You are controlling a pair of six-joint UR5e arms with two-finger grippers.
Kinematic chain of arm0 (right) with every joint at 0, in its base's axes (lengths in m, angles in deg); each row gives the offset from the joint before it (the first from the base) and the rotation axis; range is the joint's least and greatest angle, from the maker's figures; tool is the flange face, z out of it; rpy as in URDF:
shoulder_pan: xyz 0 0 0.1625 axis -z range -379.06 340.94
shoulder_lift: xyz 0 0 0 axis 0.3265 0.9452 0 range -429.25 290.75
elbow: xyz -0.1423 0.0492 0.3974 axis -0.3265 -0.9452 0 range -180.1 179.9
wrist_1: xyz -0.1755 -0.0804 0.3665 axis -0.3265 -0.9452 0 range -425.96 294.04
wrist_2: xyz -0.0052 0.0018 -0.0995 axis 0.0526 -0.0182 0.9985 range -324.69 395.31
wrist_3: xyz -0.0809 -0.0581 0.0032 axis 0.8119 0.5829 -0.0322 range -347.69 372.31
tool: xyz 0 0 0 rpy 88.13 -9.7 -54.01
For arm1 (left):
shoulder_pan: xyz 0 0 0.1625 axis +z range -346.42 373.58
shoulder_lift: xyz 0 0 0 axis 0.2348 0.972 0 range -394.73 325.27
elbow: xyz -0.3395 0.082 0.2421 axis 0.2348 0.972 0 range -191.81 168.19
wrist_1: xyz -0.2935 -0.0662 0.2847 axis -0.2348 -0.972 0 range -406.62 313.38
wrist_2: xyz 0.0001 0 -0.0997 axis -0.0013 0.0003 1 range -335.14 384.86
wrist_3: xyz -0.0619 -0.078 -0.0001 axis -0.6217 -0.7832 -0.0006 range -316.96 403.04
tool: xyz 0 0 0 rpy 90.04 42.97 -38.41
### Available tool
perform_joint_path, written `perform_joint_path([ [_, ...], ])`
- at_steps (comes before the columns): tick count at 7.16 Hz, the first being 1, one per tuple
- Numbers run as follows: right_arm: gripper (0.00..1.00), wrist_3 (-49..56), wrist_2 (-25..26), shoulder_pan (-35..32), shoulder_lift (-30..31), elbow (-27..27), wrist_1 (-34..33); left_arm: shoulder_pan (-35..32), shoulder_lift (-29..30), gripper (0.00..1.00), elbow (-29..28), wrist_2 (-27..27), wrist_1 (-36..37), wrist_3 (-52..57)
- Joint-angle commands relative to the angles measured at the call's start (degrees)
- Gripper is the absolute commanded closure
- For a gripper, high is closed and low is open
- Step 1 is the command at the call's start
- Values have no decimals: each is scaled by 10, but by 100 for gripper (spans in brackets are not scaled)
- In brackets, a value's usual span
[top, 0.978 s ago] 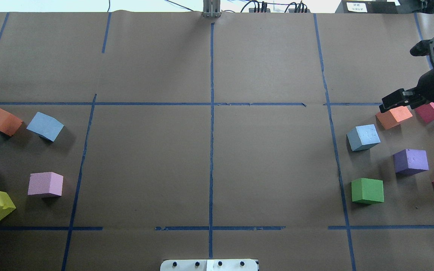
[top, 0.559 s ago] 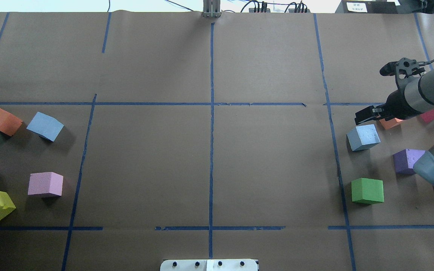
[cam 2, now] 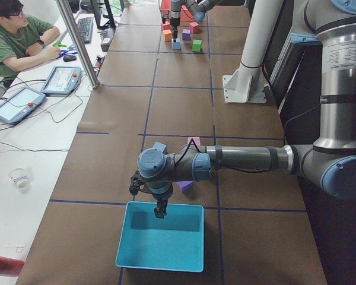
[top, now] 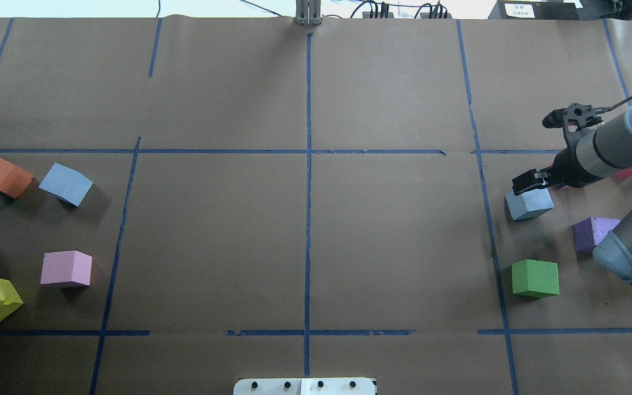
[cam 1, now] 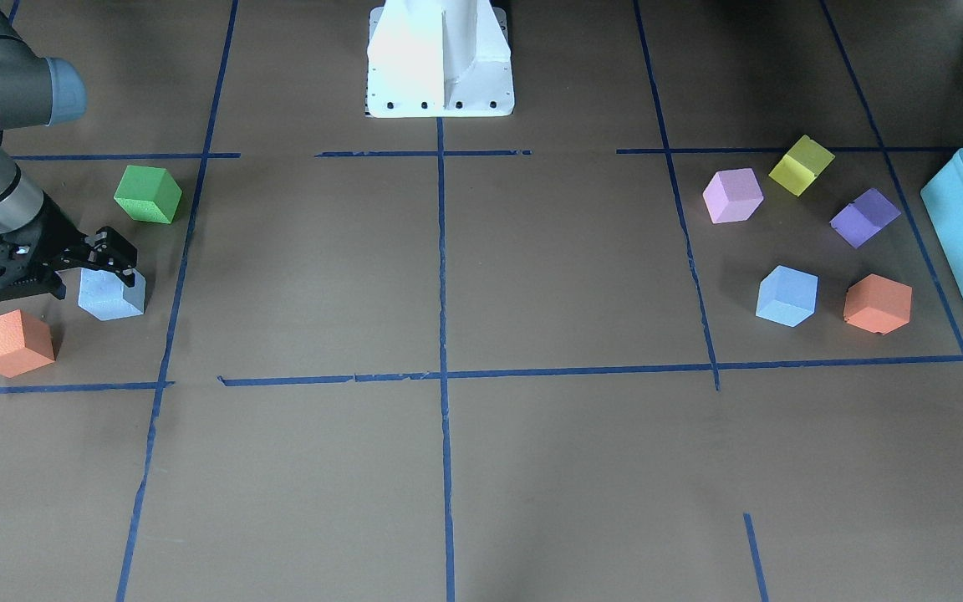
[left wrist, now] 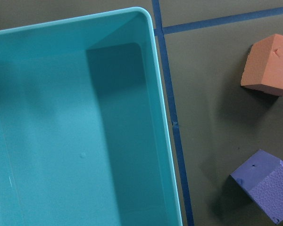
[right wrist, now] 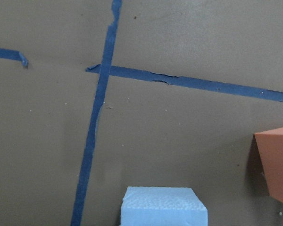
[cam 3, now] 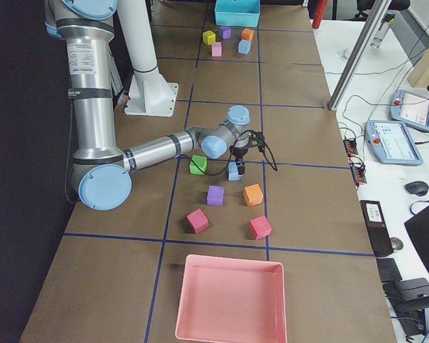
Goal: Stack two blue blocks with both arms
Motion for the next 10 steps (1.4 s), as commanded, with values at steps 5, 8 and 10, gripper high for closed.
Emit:
perform_joint_path([
  [5, 42, 1, 13, 40, -6, -40, 0, -1, 0, 0, 0, 0, 0, 0],
  [8, 94, -17, 11, 40, -48, -22, -9, -1, 0, 0, 0, 0, 0, 0],
  [10, 95, -115, 25, 72, -185, -29, -111, -1, 0, 0, 2, 1, 0, 0],
])
